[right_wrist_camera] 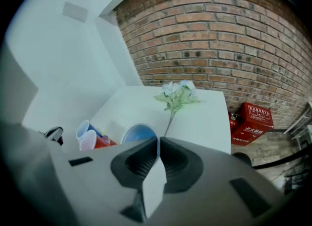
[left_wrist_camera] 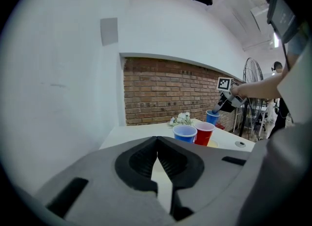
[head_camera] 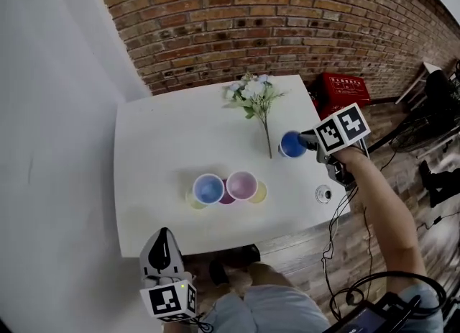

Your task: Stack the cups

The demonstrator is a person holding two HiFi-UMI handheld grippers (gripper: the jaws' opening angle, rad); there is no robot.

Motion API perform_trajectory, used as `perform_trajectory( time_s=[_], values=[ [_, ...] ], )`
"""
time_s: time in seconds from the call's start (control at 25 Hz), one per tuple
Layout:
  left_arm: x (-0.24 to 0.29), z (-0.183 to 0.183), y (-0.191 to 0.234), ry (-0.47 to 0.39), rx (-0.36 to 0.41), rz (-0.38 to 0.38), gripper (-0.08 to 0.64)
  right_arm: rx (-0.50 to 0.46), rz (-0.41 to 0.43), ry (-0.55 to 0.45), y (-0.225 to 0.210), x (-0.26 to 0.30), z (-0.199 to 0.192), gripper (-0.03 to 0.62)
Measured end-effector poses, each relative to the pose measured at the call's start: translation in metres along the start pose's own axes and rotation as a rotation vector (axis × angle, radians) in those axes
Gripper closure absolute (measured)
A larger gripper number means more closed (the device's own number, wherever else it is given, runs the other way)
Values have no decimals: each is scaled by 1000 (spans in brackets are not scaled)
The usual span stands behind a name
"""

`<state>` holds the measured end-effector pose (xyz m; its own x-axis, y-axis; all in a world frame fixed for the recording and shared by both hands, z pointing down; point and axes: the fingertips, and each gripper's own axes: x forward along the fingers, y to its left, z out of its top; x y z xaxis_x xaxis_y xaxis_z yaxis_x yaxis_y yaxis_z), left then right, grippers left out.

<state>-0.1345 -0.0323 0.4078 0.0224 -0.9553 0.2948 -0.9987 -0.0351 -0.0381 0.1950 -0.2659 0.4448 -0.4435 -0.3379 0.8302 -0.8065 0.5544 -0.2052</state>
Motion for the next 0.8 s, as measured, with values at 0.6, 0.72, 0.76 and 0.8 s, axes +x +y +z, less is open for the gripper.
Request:
perform_trajectory(
  time_s=[0.6,0.72,0.76,0.8],
  values=[
    [-67,11,43,-108,-41,56,551,-205,314,43,192,-44,51,568],
    [-79,8,53,-106,-50,82,551,-237,332,74,210,-39,47,568],
    [-83,8,56,-103,-52,89,551,-243,336,83,214,-38,47,568],
    [-86,8,58,-100,-54,96,551,-249,338,92,218,-36,46,568]
  ],
)
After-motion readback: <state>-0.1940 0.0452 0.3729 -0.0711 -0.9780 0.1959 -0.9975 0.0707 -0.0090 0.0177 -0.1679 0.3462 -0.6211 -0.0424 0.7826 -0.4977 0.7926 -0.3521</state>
